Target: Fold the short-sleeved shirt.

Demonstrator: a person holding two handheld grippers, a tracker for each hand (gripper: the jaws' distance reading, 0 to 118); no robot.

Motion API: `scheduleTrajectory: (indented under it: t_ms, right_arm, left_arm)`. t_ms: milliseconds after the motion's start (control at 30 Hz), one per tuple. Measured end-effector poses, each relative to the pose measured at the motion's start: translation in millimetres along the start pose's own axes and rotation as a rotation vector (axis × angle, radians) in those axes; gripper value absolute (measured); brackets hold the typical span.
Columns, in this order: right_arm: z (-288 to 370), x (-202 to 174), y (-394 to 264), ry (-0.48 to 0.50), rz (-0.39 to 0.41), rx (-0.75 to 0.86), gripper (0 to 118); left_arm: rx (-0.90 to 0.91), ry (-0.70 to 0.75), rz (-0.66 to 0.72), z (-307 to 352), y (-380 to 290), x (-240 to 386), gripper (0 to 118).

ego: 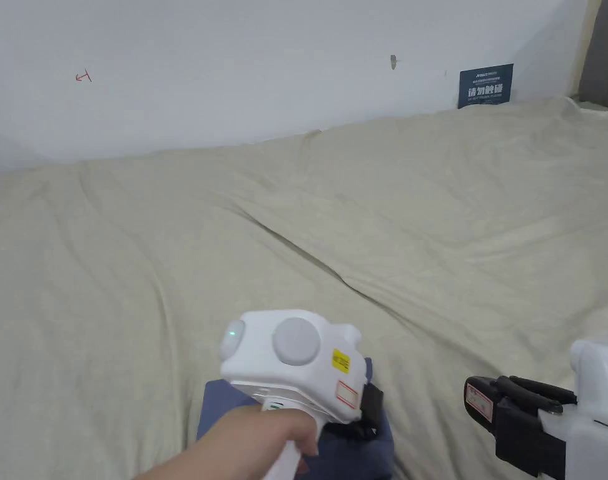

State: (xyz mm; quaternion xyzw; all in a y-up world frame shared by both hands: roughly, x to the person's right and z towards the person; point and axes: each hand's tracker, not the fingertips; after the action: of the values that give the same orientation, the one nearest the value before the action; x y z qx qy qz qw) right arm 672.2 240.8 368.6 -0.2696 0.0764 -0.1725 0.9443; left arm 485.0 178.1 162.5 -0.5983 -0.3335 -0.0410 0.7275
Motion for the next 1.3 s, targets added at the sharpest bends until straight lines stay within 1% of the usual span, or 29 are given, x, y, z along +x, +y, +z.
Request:
scheduleTrajectory:
  t_ms: [100, 133, 167, 200, 233, 267, 300, 400, 433, 500, 567, 600, 667, 733, 800, 867, 900, 933, 967, 1000, 1033, 1067, 1100, 1133, 1167, 1233, 1300]
  right_arm:
    - [1, 0, 0, 0.006, -0.017, -0.001, 0]
    - [1, 0, 0, 0.005, -0.02, -0.001, 0]
    - [1, 0, 1, 0.004, -0.022, 0.0, 0]
    - [2, -1, 2, 0.006, -0.024, 0.002, 0]
    - [4, -1, 3, 0.016, -0.029, 0.008, 0]
    - [7, -1, 4, 0.031, -0.037, 0.016, 0]
    - [9, -2, 5, 0.04, -0.041, 0.023, 0]
    - [15, -5, 11, 0.04, -0.038, 0.053, 0]
    - [17, -7, 14, 0.037, -0.037, 0.067, 0]
    - [22, -13, 19, 0.041, -0.04, 0.112, 0]
    - [26, -21, 25, 0.048, -0.034, 0.172, 0]
    - [28, -27, 29, 0.053, -0.021, 0.202, 0]
    - [33, -41, 34, 0.029, 0.033, 0.273, 0]
    - [38, -59, 37, -0.039, 0.115, 0.362, 0]
    - [41, -78, 35, -0.098, 0.213, 0.466, 0]
    - [40, -90, 28, -0.164, 0.289, 0.583, 0]
    - [33, -94, 24, -0.198, 0.358, 0.628, 0]
    - [22, -99, 20, -0.271, 0.404, 0.635, 0]
    - [11, -103, 19, -0.405, 0.405, 0.54, 0]
    - [5, -104, 18, -0.43, 0.394, 0.481, 0]
    - [6, -98, 14, -0.348, 0.33, 0.49, 0]
    - [10, -92, 7, -0.298, 0.272, 0.548, 0]
    - [10, -89, 1, -0.326, 0.275, 0.606, 0]
    - [9, -89, -3, -0.379, 0.308, 0.633, 0]
    - [9, -88, -5, -0.393, 0.329, 0.639, 0]
    - [11, -84, -7, -0.368, 0.314, 0.631, 0]
    - [14, -83, -7, -0.375, 0.289, 0.636, 0]
  left_arm:
    - [0.017, -0.04, 0.008, -15, -2, 5, 0]
    - [0.037, -0.072, 0.039, -15, -2, 4, 0]
    - [0.062, -0.138, 0.069, -12, -4, 0, 0]
    - [0.108, -0.217, 0.097, -6, -6, -1, 0]
    - [0.196, -0.282, 0.108, 6, -13, -3, 0]
    - [0.295, -0.298, 0.093, 23, -21, -5, 0]
    - [0.397, -0.272, 0.06, 44, -31, -6, 0]
    - [0.695, -0.112, -0.02, 106, -67, -16, 0]
    - [0.809, -0.039, -0.024, 127, -84, -19, 0]
    - [1.035, 0.153, -0.038, 170, -118, -22, 0]
    - [1.192, 0.289, -0.049, 202, -146, -25, 0]
    - [1.242, 0.362, -0.039, 214, -157, -28, 0]
    - [1.33, 0.522, 0.007, 232, -179, -32, 0]
    - [1.388, 0.616, 0.049, 241, -194, -40, 0]
    - [1.468, 0.683, 0.052, 242, -211, -45, 0]
    - [1.45, 0.793, 0.028, 235, -217, -49, 0]
    - [1.432, 0.833, 0.024, 229, -218, -51, 0]
    - [1.412, 0.852, 0.046, 224, -220, -54, 0]
    - [1.367, 0.868, 0.11, 221, -220, -57, 0]
    - [1.329, 0.88, 0.143, 218, -220, -61, 0]
    - [1.313, 0.855, 0.152, 216, -223, -65, 0]
    - [1.333, 0.801, 0.146, 213, -227, -68, 0]
    - [1.351, 0.79, 0.147, 211, -230, -68, 0]
    - [1.353, 0.8, 0.147, 210, -233, -67, 0]
    - [1.351, 0.814, 0.143, 209, -232, -66, 0]
    - [1.343, 0.816, 0.136, 210, -231, -65, 0]
    - [1.347, 0.808, 0.127, 211, -231, -62, 0]
